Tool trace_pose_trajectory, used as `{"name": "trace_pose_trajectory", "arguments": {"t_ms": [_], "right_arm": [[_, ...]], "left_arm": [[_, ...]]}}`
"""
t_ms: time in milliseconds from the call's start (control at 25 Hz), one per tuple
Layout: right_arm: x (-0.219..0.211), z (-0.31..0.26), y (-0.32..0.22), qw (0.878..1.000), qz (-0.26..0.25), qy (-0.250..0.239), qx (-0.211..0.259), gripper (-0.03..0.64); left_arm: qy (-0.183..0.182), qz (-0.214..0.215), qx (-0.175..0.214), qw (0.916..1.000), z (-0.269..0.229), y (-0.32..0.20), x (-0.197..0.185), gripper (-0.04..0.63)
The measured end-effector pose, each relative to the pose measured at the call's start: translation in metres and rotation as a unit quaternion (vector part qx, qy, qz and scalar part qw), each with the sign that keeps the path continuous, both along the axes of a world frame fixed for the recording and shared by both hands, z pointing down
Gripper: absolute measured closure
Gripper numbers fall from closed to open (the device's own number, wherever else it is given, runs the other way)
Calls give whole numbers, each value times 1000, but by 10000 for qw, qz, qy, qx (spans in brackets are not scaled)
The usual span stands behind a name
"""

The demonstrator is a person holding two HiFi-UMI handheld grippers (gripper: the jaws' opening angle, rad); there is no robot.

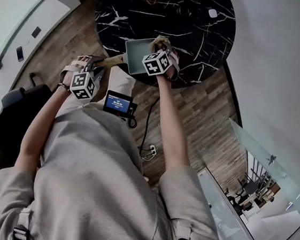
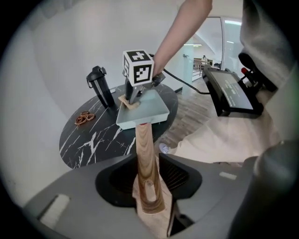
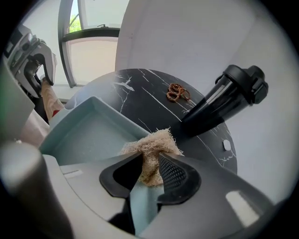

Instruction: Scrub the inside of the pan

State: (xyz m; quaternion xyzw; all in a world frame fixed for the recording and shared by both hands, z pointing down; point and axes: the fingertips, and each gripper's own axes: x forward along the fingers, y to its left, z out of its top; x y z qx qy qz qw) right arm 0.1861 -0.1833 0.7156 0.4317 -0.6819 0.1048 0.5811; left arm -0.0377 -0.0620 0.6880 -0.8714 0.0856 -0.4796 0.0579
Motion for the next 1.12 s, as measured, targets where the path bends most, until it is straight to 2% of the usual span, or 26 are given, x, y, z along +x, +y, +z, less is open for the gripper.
{"name": "trace_pose_trajectory", "arguments": {"t_ms": [120,240,400,600,840,1120], "right_arm": [[0,3,-6,9999,89,71,31,497],[0,6,-11,9997,245,9,35,503],[-4,7,-15,9982,538,-267,6,526],[-14,7,-20,9945,764,-704,-88,531],[-36,8,-13,9911,638,-1134,-273,529],[-74,8,-1,9885,317,-1408,-460,520]], "left_arm": [[-57,100,2,9999,3,1,2,474],[30,-54,93,9999,3,-3,3,474],[73,-28,330,9994,2,-4,4,462],[181,-31,354,9992,2,-3,4,459],[83,-24,431,9990,3,-3,4,459],[-17,-26,512,9987,3,-3,4,457]]}}
